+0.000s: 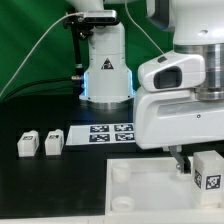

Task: Assemble one leg

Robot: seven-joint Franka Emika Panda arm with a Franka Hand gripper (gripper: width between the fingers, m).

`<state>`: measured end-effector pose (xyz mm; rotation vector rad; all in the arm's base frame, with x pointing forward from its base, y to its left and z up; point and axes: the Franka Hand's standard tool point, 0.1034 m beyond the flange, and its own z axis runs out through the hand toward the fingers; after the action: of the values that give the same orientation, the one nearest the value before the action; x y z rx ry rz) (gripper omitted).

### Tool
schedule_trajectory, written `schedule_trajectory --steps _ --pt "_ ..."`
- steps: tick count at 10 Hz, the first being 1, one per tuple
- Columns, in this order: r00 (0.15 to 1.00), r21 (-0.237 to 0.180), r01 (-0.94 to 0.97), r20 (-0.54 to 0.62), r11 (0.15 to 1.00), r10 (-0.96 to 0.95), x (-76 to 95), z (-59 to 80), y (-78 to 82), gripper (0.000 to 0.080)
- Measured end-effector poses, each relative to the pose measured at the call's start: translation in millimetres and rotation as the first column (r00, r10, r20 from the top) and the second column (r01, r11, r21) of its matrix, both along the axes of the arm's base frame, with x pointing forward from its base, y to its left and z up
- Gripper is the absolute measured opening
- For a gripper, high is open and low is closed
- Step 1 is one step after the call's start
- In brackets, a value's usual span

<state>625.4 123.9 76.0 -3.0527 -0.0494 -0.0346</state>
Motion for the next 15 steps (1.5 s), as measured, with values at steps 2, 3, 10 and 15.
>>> schedule_trajectory --steps 2,3,10,15 --pt "0.998 0.002 0.069 -0.007 0.998 -0.069 -0.2 -0.2 -0.1 0.0636" --pt "0.986 0.006 0.164 -0.017 0.986 -0.164 -0.3 -0.2 0.7 0.0468" --pt "0.313 0.011 0.949 -0.162 0.316 -0.936 -0.1 -5.0 -3.0 0.0304" --pt "0.128 0.005 0.992 -0.203 0.13 -0.971 -0.3 -6.8 -3.2 0.0365"
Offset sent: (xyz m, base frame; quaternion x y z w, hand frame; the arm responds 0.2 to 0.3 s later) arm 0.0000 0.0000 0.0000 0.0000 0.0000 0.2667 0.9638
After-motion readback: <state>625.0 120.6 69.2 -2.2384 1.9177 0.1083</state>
